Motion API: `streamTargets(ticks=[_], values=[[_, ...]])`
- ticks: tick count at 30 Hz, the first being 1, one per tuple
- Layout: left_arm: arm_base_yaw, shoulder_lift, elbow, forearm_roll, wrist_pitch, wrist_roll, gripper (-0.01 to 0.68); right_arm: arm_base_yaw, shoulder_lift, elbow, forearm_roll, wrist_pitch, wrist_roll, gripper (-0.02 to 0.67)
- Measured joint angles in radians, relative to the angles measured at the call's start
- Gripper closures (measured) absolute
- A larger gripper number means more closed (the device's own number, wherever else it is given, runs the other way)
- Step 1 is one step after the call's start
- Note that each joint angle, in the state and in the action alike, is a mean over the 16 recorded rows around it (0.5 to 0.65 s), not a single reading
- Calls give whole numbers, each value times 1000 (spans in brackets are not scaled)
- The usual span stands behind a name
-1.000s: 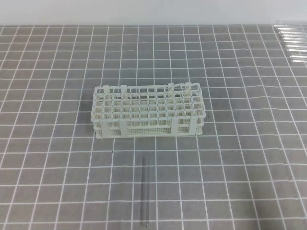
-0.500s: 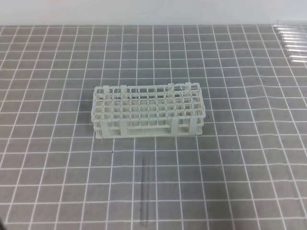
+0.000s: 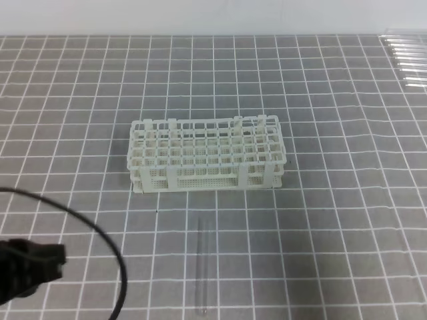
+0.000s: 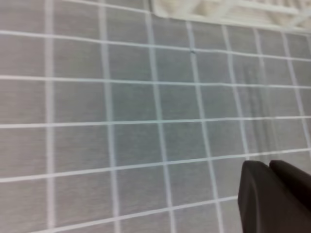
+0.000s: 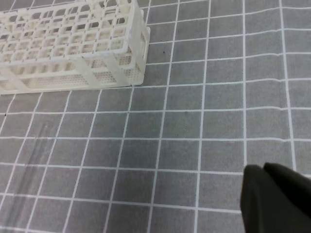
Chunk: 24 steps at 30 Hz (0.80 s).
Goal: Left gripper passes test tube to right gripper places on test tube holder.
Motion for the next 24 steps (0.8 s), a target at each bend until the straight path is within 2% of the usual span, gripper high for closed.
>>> streamTargets(ticks=[5,9,18,24], values=[[-64,174,-48,-135,-1,105,673,0,6,0,-1,9,0,650],[-158,311,-108,-158,-12,93,673,0,6,0,-1,14,0,650],[-452,573,-296,-7,-17,-144,673,0,6,0,-1,32,0,650],[-607,708,-433,139,34,-321,672,3,6,0,-1,42,0,650]])
